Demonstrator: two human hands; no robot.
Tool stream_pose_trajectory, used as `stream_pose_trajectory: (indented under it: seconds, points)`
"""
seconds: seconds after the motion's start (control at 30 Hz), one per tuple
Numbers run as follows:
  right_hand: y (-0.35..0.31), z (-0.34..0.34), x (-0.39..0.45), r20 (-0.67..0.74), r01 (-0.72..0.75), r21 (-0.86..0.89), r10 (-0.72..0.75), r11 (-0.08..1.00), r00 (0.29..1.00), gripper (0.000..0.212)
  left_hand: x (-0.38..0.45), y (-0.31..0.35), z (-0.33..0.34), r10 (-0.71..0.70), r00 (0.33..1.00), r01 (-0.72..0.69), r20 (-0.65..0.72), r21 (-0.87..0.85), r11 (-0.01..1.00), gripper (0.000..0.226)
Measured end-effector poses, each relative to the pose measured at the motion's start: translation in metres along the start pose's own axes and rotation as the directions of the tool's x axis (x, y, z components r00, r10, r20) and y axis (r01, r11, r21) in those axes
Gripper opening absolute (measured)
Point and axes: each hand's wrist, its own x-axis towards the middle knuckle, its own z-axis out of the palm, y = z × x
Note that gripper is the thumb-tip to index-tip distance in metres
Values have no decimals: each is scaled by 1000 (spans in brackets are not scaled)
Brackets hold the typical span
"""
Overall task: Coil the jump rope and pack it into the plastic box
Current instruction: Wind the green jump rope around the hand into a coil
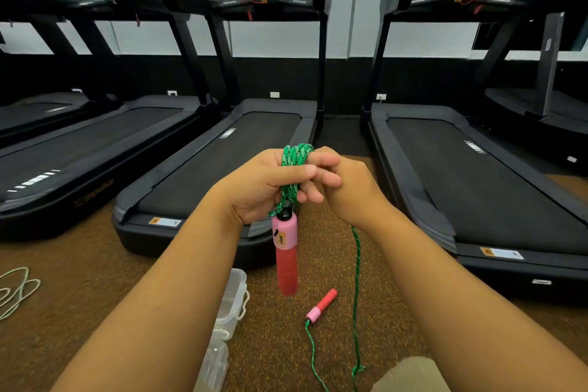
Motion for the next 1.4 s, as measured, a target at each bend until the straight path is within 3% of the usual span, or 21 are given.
stream_pose_trajectory:
  seconds: [0.13, 0.43, 0.57, 0.63, 0.77, 0.93, 1.13, 1.4]
  points:
    - [-3, 4, -6, 9, -58, 48, 57, 997, 998, 27, 2, 3, 1, 32, 998, -34, -46, -38, 999, 39]
    - [-5, 21, -21, 153, -23, -139, 44, 990, 987, 21, 7, 1, 0, 27, 983, -64, -183, -200, 978, 58]
    - [-10, 23, -33, 338, 171, -399, -29, 901, 941, 6, 4, 0, -10, -12, 971, -39, -240, -207, 978, 78]
    - [-13, 24, -36, 364, 273, -461, -101, 845, 926, 1, 2, -3, -14, -52, 972, 10, -230, -180, 984, 82]
    - [-18, 19, -32, 351, 405, -535, -241, 741, 905, 4, 0, -13, -14, -125, 973, 100, -194, -134, 986, 86]
    - [-29, 3, -21, 336, 447, -523, -306, 726, 891, 4, -7, -14, -2, -210, 978, 202, -16, -206, 957, 90]
    - [-38, -21, -10, 272, 412, -511, -313, 754, 910, 19, -8, -18, 9, -200, 977, 208, 76, -105, 973, 86]
    - [-23, -30, 2, 95, 306, -384, -292, 871, 951, 10, -4, -22, -3, -179, 968, 208, 176, -159, 965, 95]
